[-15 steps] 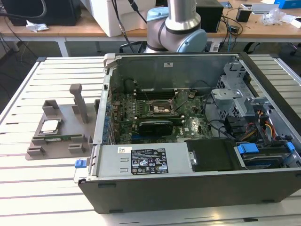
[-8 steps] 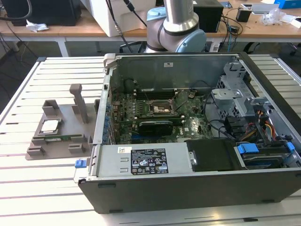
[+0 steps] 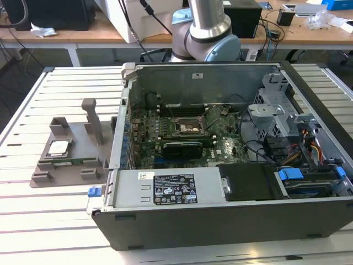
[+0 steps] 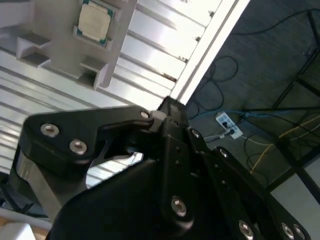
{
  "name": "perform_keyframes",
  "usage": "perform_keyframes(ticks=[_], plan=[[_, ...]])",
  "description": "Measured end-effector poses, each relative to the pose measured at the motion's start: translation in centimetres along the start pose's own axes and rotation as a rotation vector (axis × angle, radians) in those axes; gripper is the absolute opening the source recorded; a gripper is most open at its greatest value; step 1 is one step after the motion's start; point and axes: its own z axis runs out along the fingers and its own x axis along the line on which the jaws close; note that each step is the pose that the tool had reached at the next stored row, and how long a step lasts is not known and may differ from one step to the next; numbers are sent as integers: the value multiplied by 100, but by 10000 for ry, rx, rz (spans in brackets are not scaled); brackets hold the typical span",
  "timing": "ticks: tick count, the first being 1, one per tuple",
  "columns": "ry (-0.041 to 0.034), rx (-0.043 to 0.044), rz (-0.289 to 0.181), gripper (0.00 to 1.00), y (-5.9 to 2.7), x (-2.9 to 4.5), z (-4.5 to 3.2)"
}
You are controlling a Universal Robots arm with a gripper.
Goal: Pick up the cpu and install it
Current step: 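Reach for the cpu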
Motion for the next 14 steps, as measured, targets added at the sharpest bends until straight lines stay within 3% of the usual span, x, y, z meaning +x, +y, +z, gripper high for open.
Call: perform_keyframes(ticks=[3,4,6,8,12,14], plan=[[20,10,3,11,9,-109,10],[65,13,5,11,17,-230,26],[97,17,6,11,23,-324,42],[130,30,7,11,33,-478,81],[165,56,8,11,46,-678,135],[201,81,9,11,58,-879,192]])
